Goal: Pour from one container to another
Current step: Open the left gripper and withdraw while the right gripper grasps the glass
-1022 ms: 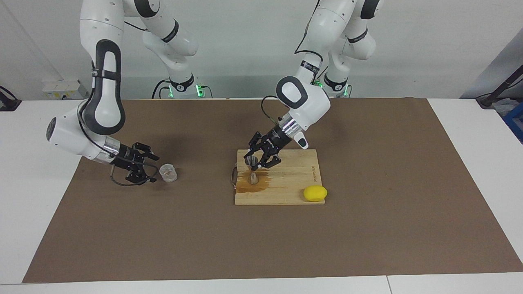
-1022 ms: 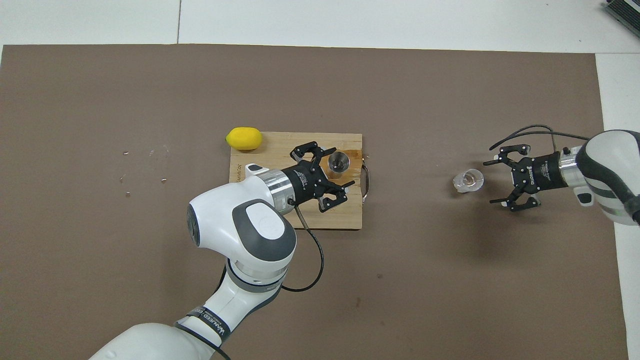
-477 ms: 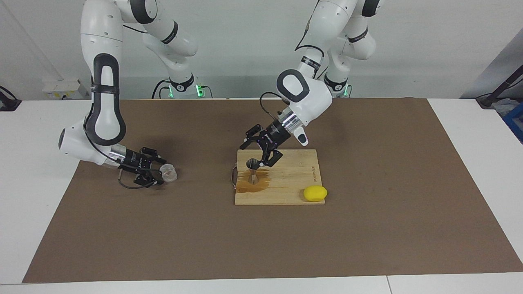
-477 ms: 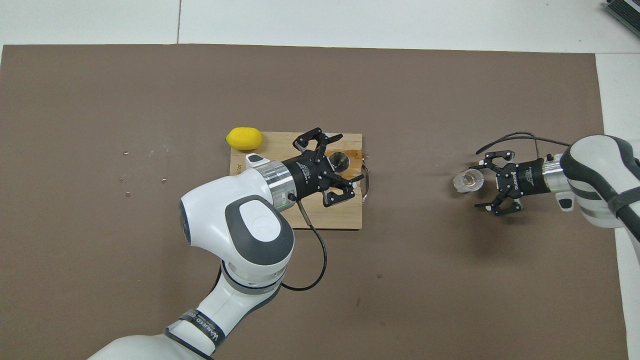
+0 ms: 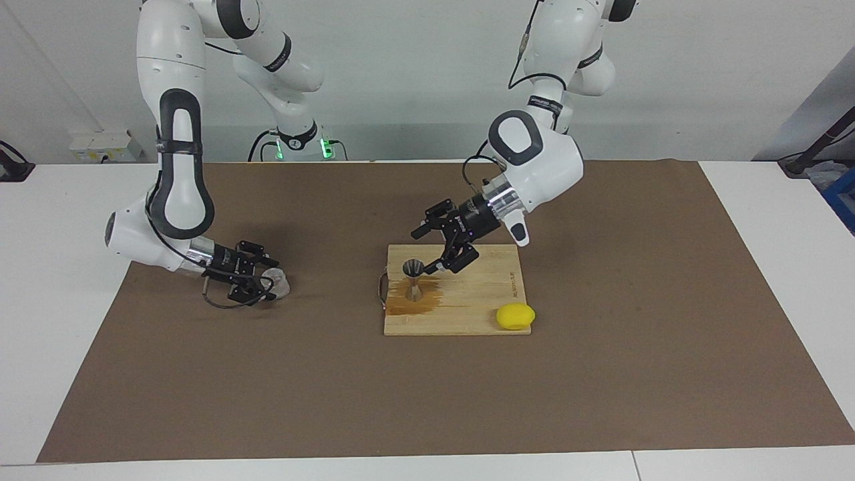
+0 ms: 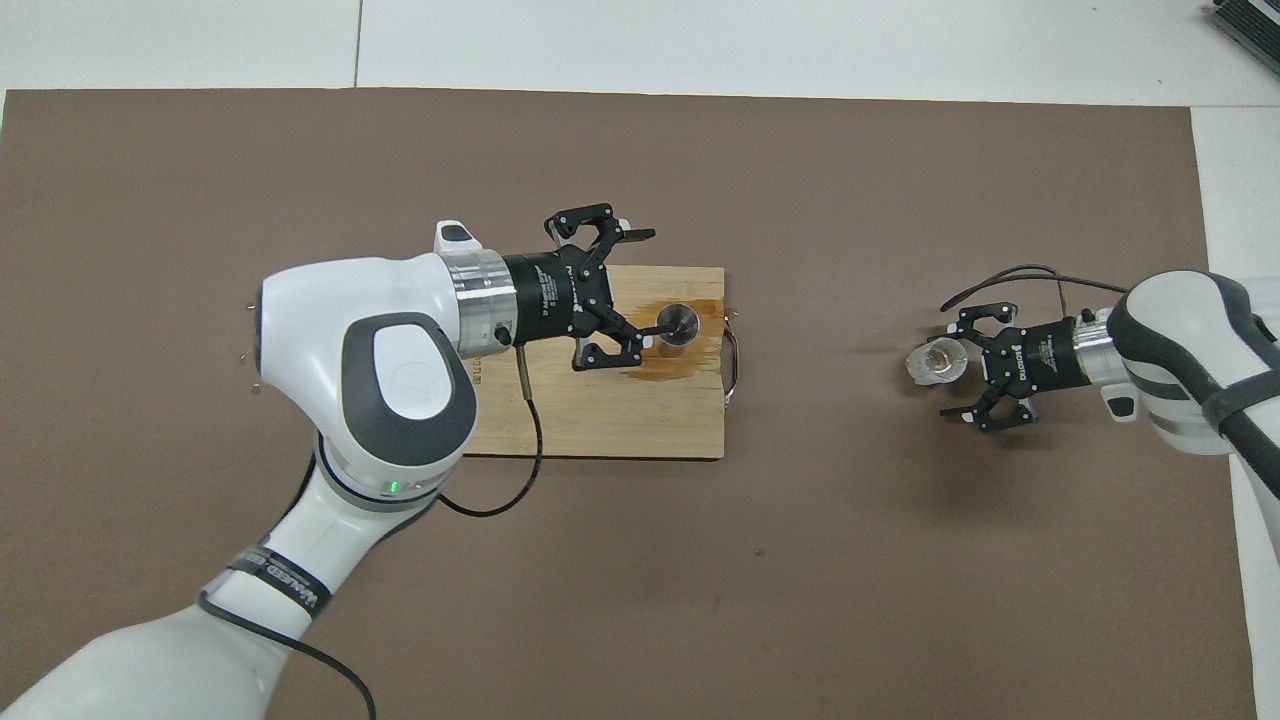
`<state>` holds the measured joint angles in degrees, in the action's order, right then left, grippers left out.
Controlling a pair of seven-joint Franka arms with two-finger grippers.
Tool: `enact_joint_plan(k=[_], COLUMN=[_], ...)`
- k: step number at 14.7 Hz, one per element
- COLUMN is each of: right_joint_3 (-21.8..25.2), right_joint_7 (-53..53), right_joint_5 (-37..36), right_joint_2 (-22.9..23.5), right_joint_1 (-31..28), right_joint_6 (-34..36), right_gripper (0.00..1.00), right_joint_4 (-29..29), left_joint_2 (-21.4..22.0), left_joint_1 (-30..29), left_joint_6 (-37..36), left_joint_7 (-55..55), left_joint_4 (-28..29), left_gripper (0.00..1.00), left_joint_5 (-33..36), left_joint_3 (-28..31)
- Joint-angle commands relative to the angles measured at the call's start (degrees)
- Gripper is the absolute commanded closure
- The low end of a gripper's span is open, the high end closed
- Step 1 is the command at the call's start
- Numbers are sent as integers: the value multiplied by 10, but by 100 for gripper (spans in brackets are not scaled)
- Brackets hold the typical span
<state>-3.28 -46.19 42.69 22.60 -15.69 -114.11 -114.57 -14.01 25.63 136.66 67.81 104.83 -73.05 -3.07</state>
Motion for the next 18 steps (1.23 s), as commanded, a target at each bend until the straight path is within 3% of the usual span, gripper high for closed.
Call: enact_joint_plan(k=[1,4,6,7,12,16,18], right_joint_3=[-2,-3,-2,-3,-4,-7,-6], right_joint_7=[28,29,29,29,18,-41,-99], right_joint_5=[19,22,30,30,30,29,27], right_joint_2=[-7,-7,-7,-8,-19,-35,-44], right_joint_1=[2,2,2,2,6,29,55], right_joint_6=[-17,-16,-16,-16,-14,-16,-18], right_gripper=[17,31,32,39,96,100,100], right_joint_4=[-13,-11,-10,-8,4,17,32], left_joint_2=[-6,-7,-5,-4,0,17,32], left_joint_1=[-53,-92,-107,-111,-142,-170,-193], left_joint_6=[-79,-106,-112,-112,-113,-156,-176], left_joint_7=[1,-2,-6,-7,-7,-28,-85], left_joint_4=[-54,-95,-102,-102,-99,-96,-91], left_gripper=[0,0,0,0,0,0,0], left_joint_5=[117,253,331,358,505,606,616], left_joint_3=[-3,-4,-4,-3,1,8,9])
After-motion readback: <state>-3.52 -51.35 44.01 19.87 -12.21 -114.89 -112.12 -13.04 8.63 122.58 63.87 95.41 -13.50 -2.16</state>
